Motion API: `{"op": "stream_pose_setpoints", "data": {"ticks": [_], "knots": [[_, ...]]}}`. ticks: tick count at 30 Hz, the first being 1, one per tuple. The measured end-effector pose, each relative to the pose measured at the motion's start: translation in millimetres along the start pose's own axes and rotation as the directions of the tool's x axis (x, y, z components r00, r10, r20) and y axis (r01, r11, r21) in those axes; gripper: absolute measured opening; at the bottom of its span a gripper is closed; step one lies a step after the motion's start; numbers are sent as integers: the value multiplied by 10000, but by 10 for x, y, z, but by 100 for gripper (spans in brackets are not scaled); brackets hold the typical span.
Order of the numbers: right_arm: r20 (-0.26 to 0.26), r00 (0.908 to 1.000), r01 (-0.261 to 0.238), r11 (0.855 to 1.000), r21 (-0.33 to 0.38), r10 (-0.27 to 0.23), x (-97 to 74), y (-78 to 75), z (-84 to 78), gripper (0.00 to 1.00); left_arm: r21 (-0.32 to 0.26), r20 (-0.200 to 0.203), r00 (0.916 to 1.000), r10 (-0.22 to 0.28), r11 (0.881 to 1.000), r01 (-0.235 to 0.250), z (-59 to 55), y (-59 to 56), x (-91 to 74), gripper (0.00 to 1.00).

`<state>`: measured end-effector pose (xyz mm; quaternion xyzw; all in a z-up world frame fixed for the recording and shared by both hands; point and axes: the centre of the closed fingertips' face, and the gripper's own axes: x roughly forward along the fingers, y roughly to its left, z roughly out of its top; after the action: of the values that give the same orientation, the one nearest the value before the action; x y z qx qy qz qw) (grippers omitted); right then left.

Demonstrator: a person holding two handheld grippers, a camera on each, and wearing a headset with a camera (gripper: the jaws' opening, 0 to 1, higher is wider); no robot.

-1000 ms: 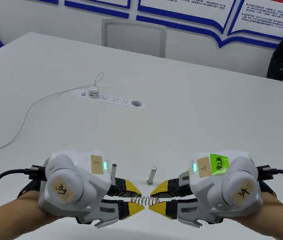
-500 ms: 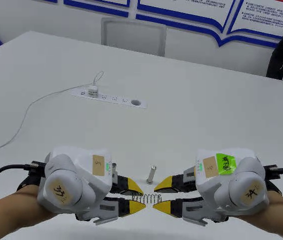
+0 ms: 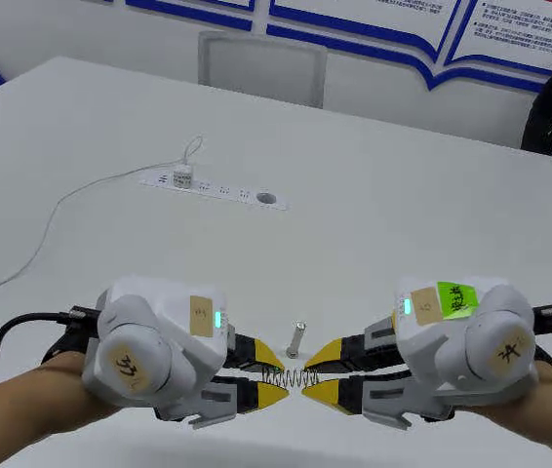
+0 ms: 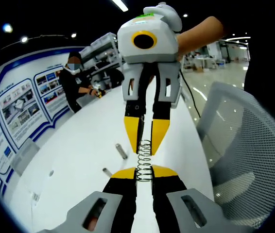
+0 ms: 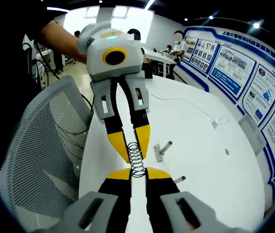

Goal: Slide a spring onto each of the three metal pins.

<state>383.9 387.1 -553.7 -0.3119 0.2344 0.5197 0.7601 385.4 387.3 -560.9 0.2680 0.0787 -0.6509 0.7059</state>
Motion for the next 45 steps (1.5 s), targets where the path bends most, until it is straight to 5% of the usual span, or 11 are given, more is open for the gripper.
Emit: {"op": "stream_pose_setpoints", "data": {"ticks": [5, 15, 21, 45], "knots": [[1001, 9943, -373, 9992, 166, 355, -73, 41, 170, 11, 244, -47, 10000, -74, 9997, 75, 18, -14, 15, 10], [1467, 9877, -616, 9971, 455, 543, -91, 71, 261, 11, -43, 141, 9999, -43, 10000, 43, 55, -34, -3, 10], [2262, 9721, -823, 9932, 819, 619, -104, 88, 416, 11, -218, 494, 9988, 76, 9997, -65, 109, -47, -4, 10], [2719, 9623, -397, 9864, 1596, -52, -63, -34, 554, 10, -1372, 912, 9914, 937, 9873, -807, 128, 62, -68, 15]]}}
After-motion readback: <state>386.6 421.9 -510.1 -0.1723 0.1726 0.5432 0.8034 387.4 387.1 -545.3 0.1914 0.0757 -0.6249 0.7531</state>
